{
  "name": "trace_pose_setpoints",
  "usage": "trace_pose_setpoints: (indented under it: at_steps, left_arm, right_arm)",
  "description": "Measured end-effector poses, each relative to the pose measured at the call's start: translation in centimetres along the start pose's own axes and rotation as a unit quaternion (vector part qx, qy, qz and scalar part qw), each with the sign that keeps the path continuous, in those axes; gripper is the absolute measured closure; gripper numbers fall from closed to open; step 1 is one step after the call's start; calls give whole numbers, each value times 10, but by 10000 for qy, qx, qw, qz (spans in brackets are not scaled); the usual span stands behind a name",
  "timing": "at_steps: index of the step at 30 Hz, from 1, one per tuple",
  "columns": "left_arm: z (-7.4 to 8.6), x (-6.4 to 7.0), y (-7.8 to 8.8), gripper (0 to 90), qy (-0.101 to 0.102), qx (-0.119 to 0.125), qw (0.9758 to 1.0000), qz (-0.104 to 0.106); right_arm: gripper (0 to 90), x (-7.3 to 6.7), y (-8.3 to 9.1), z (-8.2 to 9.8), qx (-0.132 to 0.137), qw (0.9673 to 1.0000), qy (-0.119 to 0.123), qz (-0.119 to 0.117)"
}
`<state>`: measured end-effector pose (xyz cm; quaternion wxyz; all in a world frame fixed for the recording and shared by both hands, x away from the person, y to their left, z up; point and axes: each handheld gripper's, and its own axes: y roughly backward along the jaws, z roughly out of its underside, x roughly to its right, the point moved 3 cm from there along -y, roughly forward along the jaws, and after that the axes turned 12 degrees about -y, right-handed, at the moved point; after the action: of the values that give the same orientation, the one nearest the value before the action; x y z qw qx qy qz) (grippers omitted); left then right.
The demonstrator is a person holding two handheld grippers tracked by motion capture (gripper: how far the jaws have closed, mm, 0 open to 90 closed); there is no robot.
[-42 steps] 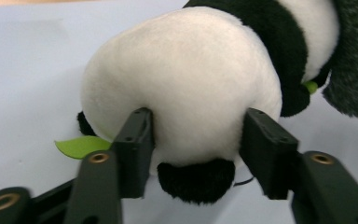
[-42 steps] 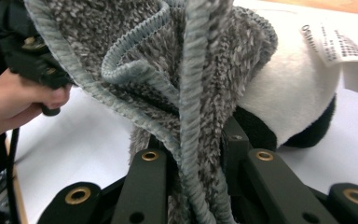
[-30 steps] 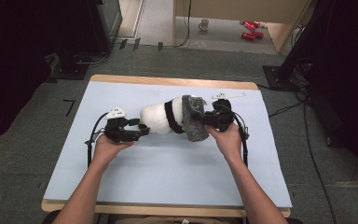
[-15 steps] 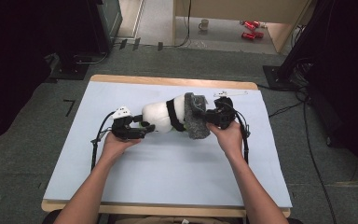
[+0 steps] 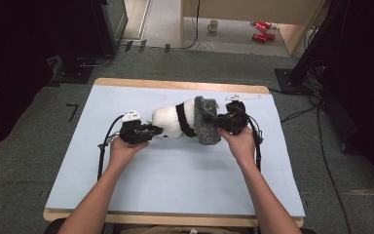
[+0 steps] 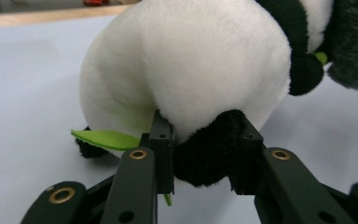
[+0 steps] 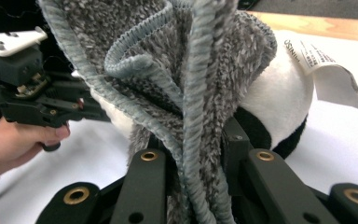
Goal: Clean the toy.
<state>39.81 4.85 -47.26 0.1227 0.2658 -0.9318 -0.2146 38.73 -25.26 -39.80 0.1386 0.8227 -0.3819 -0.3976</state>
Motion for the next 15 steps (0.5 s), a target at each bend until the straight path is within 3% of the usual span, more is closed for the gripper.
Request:
trace_pose_setpoints:
  at_steps: [1,5,6,7,10,15]
  left_arm:
    - [-2,5,0,700,156,-12,9998,118]
    - [-6,19,3,701,361,-24,9991,239]
    - [-6,19,3,701,361,-24,9991,239]
    - [-6,27,6,700,548,-39,9981,293]
    - [-5,38,9,698,814,-108,9960,364]
    - [-6,55,6,688,867,-192,9955,334]
  right_arm:
    - [768,-8,7,-4,70,9999,76,-90]
    - [768,-29,14,-8,129,9992,264,-288]
    - [768,-29,14,-8,129,9992,264,-288]
    - [768,-43,12,-6,78,9983,387,-420]
    - [768,-57,5,-1,-72,9970,502,-579]
    - [768,-69,-20,14,-497,9946,566,-713]
